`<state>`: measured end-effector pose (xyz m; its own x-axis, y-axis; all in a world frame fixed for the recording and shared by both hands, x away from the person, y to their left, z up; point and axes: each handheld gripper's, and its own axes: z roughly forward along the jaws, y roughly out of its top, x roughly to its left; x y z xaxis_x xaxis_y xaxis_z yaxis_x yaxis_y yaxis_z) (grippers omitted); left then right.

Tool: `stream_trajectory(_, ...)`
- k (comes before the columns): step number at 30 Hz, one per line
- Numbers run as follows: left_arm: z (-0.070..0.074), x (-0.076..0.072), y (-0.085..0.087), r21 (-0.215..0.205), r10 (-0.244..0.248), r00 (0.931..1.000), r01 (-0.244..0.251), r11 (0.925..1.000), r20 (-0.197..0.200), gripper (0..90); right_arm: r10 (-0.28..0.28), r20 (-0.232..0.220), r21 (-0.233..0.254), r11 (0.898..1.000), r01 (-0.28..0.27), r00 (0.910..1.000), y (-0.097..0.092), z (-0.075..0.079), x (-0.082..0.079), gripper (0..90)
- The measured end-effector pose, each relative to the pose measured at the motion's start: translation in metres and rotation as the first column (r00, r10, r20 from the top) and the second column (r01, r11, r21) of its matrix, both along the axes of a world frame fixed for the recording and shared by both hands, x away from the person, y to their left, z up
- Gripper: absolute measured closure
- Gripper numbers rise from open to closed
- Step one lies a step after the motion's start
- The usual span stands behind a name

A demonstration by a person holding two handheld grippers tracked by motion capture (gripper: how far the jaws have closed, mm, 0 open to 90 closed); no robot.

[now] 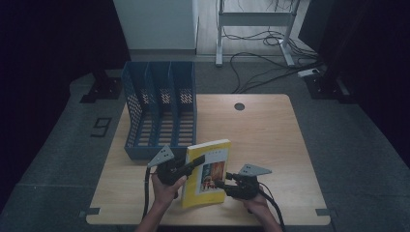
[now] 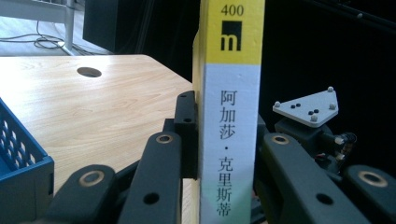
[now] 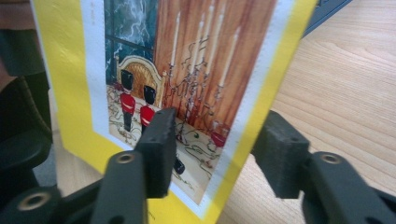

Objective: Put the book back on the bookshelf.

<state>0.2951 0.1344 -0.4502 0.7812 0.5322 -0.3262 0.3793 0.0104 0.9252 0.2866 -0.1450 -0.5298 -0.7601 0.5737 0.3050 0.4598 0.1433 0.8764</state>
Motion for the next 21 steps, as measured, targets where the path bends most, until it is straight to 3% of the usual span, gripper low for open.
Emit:
stream_trajectory(10, 0.0, 0.002, 0.006, -0.016, -0.027, 0.9995, 0.027, 0.9995, -0.017, 72.9, 0.011, 0.006, 0.004, 1.0, -0.011, 0.9999, -0.006, 0.003, -0.001, 63.9)
stream_trajectory(15, 0.005, -0.001, 0.009, -0.001, -0.051, 0.9986, 0.051, 0.9987, -0.011, 70.8, -0.014, 0.066, -0.032, 0.999, 0.016, 0.9977, -0.004, 0.011, -0.004, 65.2)
stream_trajectory(21, 0.006, -0.004, 0.009, 0.028, -0.063, 0.998, 0.063, 0.9976, 0.003, 70.1, -0.035, 0.096, -0.081, 0.996, 0.043, 0.9948, -0.003, 0.017, -0.007, 65.2)
